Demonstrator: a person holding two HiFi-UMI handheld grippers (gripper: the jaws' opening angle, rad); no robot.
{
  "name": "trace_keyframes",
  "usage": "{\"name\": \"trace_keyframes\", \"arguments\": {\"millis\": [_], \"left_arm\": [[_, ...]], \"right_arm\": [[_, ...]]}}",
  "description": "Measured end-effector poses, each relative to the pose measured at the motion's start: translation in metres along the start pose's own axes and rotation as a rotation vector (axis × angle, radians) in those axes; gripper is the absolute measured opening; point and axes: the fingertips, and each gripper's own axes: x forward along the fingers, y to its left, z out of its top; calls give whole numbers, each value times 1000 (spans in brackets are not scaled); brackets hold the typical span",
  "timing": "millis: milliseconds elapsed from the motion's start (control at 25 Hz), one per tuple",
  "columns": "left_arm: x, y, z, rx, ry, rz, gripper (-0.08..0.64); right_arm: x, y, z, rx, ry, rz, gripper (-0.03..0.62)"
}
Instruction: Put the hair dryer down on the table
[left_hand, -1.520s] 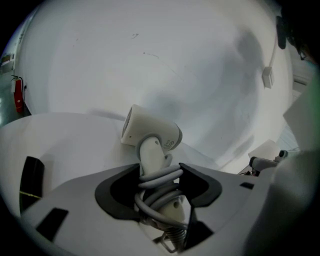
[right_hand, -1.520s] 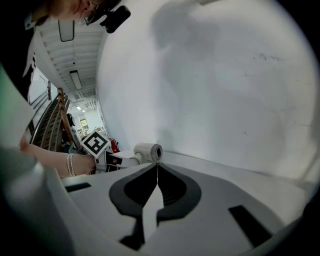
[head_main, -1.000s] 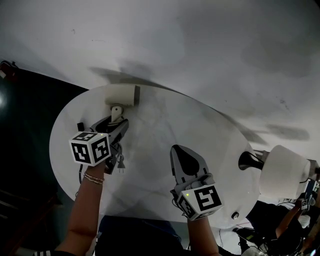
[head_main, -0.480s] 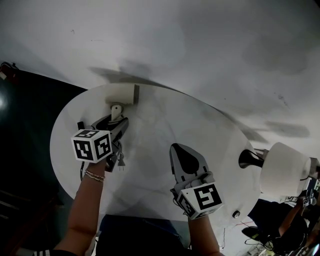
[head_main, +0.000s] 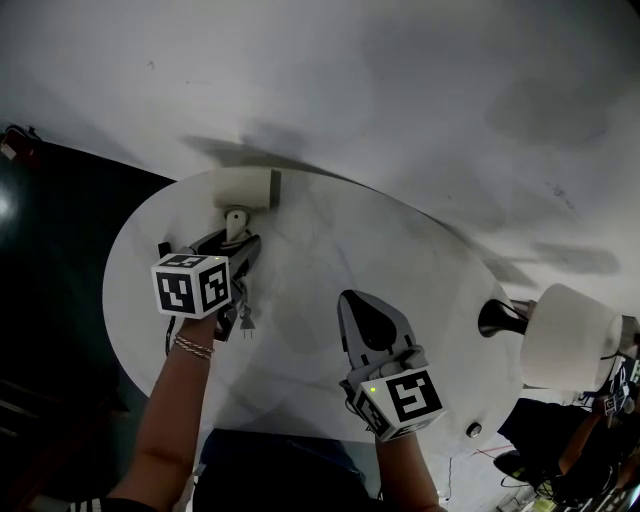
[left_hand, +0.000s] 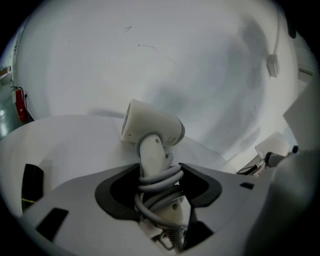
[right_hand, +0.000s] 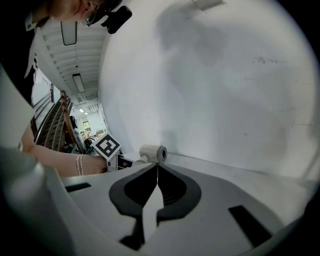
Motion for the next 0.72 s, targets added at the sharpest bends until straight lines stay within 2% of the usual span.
{"name": "trace_keyframes", "arguments": {"millis": [240,720], "left_arm": [[0,0,-1,-2,-5,20,258],[2,1,0,-11,-26,55,261]], "right_arm": [[-4,3,1,-36,-4,5,18],[-13,11,2,-13,-21,9,18]]}}
